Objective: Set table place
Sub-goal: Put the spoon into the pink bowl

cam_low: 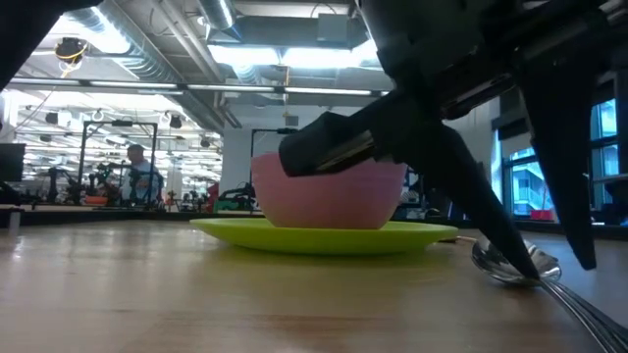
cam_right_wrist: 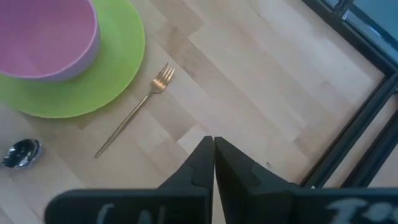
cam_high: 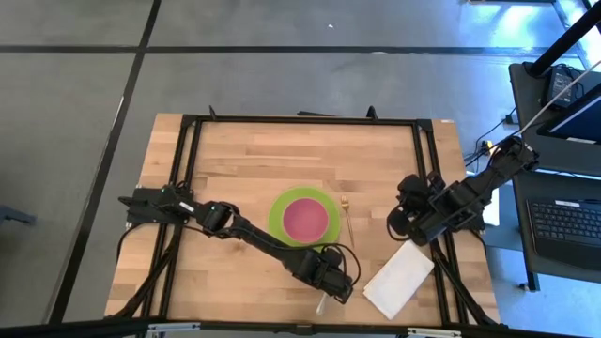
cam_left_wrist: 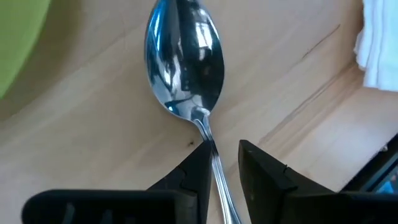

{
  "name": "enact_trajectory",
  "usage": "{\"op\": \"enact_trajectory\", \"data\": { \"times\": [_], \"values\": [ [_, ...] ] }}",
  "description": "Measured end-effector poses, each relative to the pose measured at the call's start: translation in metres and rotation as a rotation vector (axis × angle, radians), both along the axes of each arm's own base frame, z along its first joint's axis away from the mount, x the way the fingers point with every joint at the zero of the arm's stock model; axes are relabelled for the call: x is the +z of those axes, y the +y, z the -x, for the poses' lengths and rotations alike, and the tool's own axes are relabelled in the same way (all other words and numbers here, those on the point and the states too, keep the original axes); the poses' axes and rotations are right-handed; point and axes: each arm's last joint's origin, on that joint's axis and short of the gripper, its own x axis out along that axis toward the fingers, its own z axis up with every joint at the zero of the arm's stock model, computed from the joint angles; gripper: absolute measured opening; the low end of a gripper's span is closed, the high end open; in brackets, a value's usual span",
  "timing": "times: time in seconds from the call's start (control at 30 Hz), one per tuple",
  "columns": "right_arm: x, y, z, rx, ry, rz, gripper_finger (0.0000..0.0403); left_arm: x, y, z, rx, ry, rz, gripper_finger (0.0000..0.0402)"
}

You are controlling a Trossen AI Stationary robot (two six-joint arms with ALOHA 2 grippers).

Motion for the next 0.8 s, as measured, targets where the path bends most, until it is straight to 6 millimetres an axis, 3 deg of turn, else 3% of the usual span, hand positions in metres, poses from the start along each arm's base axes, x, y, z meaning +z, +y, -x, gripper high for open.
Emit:
{"op": "enact_trajectory", "data": {
  "times": [0.33,0.8],
  "values": [
    [0.0,-0.006,-0.004,-0.008,0.006,0.027,0.0016,-0.001,-0.008,0.004,0.019,0.017,0.034,0.0074],
    [0.0,-0.009,-0.005,-0.002,0.017,0.038,0.0016,0.015,-0.009,0.009,0.052,0.053,0.012,0.0074]
  ]
}}
